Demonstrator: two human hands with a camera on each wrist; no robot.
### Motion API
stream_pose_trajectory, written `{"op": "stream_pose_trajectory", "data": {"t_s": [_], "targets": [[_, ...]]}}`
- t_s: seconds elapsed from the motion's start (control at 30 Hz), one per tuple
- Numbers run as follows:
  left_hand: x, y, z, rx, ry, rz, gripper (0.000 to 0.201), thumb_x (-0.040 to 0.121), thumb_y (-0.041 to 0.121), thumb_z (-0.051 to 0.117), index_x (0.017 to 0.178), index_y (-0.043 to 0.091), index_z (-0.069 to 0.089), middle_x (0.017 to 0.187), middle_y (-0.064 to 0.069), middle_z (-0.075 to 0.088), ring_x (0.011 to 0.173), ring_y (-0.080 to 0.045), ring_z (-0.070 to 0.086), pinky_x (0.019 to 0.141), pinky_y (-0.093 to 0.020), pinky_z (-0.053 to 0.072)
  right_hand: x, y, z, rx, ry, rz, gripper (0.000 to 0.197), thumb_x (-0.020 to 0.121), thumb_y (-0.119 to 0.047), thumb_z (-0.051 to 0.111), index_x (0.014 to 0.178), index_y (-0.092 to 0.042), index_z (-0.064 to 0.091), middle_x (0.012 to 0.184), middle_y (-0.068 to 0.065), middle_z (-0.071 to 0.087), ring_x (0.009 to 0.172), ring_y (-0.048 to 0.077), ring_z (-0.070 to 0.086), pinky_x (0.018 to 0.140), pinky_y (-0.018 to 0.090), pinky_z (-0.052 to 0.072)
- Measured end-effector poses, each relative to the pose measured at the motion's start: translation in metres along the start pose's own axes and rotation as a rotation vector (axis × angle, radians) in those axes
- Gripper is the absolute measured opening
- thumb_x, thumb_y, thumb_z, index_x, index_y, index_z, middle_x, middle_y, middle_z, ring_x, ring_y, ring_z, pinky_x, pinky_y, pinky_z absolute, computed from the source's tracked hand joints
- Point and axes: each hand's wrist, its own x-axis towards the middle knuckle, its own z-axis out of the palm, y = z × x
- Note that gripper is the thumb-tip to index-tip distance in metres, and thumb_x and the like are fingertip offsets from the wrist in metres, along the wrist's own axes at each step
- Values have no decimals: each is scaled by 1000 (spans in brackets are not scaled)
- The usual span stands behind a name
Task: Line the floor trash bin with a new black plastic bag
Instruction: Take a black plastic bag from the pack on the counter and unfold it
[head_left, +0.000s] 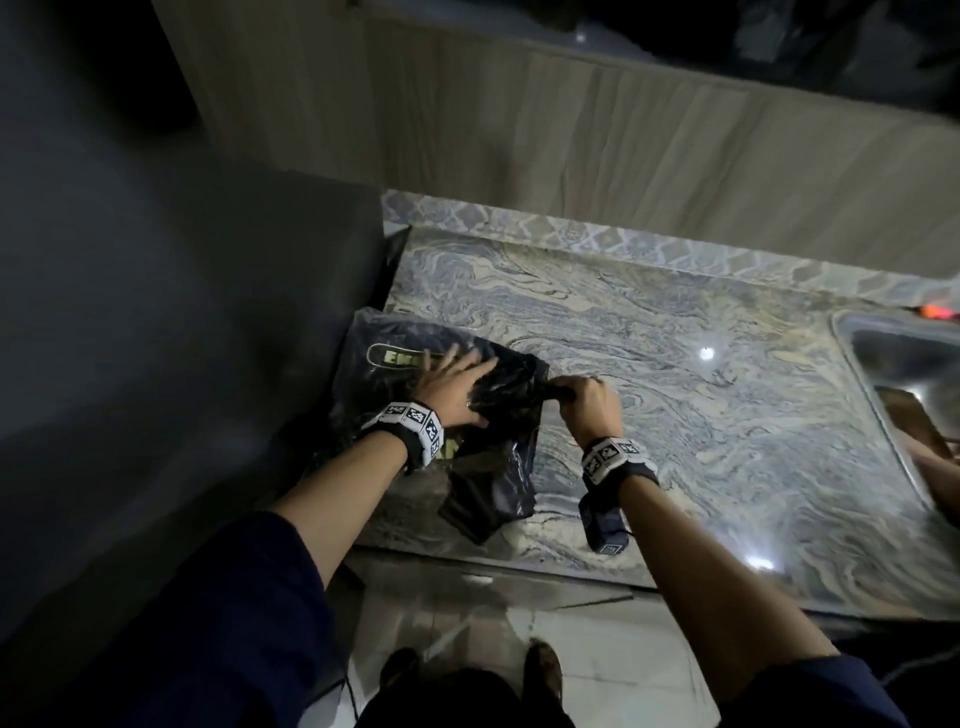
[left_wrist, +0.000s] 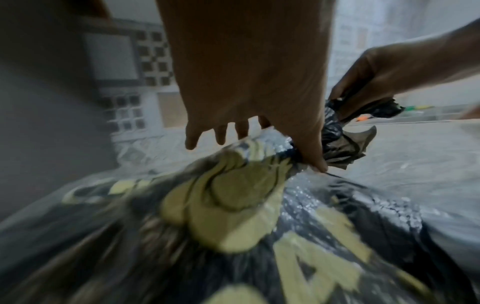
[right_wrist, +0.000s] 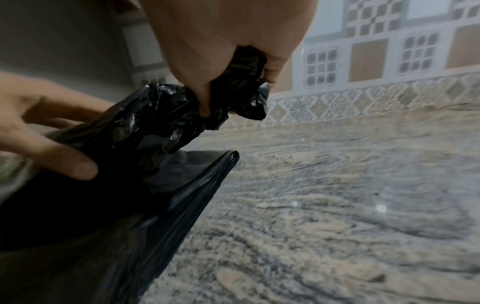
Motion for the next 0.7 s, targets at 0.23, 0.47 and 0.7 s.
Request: {"op": "stream_pose_trajectory", "data": {"t_s": [0.23, 0.47, 0.7], "targets": [[1, 93, -20, -121, 174, 157, 21, 81, 30, 67, 101, 23, 68, 101, -8, 73, 106, -30, 63, 103, -42, 33, -33, 36, -57, 25, 71, 32, 32, 78, -8, 60, 102, -24, 74, 96, 8, 75, 91, 34, 66, 69, 35, 51], [-24, 162, -32, -183, 233, 36, 14, 83, 12, 61, 95, 10, 68, 97, -16, 72, 95, -34, 66, 72, -36, 49, -71, 65, -105, -76, -67, -140, 71, 78, -56, 57, 143, -50, 30, 145, 2, 46, 129, 27, 46, 105, 44, 37], [-65, 194, -23, -487, 327, -12, 23, 78, 26, 76, 99, 18, 74, 95, -3, 74, 92, -18, 67, 75, -30, 48, -98, 77, -123, 39, 10, -226, 43, 83, -18, 61, 123, -32, 61, 107, 9, 72, 99, 32, 65, 76, 36, 49]]}}
